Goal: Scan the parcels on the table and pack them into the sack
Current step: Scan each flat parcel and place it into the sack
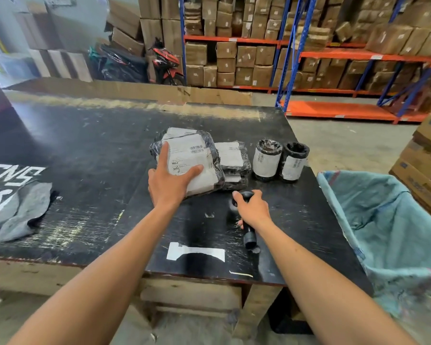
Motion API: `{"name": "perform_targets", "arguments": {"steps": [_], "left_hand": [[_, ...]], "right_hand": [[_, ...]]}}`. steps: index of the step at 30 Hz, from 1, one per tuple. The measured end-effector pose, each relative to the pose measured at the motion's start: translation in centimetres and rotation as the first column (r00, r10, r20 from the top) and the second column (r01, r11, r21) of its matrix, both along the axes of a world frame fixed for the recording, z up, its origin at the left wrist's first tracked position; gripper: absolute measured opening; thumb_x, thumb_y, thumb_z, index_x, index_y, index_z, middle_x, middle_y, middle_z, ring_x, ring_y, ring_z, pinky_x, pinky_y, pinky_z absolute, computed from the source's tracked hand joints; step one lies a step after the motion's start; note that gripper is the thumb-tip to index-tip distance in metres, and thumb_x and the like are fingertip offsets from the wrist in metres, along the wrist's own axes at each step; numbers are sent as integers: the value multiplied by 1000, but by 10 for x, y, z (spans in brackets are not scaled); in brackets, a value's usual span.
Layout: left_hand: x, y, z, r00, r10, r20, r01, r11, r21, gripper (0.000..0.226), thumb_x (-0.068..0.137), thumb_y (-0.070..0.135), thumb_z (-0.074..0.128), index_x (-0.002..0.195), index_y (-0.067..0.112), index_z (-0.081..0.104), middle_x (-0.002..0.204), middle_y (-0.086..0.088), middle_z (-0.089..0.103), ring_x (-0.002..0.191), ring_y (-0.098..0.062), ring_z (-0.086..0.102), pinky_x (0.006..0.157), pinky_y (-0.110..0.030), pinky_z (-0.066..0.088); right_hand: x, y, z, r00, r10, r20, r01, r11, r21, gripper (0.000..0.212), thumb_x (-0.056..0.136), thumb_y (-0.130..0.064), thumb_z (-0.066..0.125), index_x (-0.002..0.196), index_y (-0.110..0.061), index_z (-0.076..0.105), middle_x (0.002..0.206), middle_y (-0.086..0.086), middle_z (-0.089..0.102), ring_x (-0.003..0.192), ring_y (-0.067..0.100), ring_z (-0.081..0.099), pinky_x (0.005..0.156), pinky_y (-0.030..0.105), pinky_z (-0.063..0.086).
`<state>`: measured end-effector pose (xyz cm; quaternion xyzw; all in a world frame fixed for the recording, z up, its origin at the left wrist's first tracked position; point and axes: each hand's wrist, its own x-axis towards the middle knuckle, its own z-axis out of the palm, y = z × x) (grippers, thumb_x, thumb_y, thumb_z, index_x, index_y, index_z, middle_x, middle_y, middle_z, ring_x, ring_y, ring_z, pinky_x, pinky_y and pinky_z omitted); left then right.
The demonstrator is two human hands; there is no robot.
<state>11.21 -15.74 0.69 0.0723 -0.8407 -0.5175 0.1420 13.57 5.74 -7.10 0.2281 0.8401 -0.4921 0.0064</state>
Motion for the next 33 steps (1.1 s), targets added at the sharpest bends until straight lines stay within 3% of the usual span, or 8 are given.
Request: {"name": "perform_targets", "arguments": {"steps": [7,10,17,22,25,27,29,33], "left_hand": [[8,-3,-9,999,-47,-27,46,999,-27,109,61,78,77,151,58,20,140,-6,57,131,-27,49,105,-44,42],[8,9,-9,997,-65,-39,65,998,-12,108,62,77,77,152,56,21,143,-4,55,133,-26,48,106,-44,41],[3,88,-8,973,-231,-21,232,973,19,110,60,78,77,152,57,21,141,-2,54,130,-24,51,102,-36,41],[2,174,-14,912,-405,-58,408,911,62,111,58,77,80,151,58,23,154,6,44,143,-16,39,111,-34,35],[-4,231,-15,863,-503,-48,505,861,55,105,63,71,82,151,57,25,139,17,53,126,-8,51,99,-26,45],[-8,272,-19,808,-589,-25,588,803,91,99,71,60,84,152,52,28,124,28,55,109,4,56,81,-11,45],[-14,308,-27,748,-663,2,656,741,142,97,75,53,84,154,49,28,130,29,54,111,11,56,81,-10,47],[-27,379,-50,704,-708,52,686,697,210,96,84,61,70,157,51,9,120,26,60,104,12,60,86,-14,50]], "right_hand": [[2,-10,-9,985,38,168,-77,970,231,77,97,-72,49,150,-17,37,133,17,65,124,42,61,104,47,49],[5,0,5,980,68,186,-124,944,306,89,100,-73,43,163,-17,17,148,19,55,136,43,53,107,49,41],[9,68,52,951,-33,-307,5,996,-89,67,102,-70,39,160,-39,29,140,3,63,121,25,64,105,46,45],[11,132,71,888,61,-455,-90,995,-44,58,110,-48,47,163,-42,25,149,-21,41,140,7,42,116,30,30],[13,184,59,887,94,-452,-74,995,63,63,108,-45,53,164,-45,23,164,-18,37,150,6,37,115,3,14],[16,227,51,901,63,-429,-34,997,75,65,101,-57,55,159,-57,25,165,-19,40,152,12,39,127,23,19],[20,272,45,913,24,-408,-2,999,54,66,93,-66,60,152,-64,30,158,-17,50,144,15,50,122,48,38],[26,355,25,906,-80,-415,44,994,-96,64,95,-43,77,148,-53,43,143,-18,59,124,-6,59,112,35,50]]}}
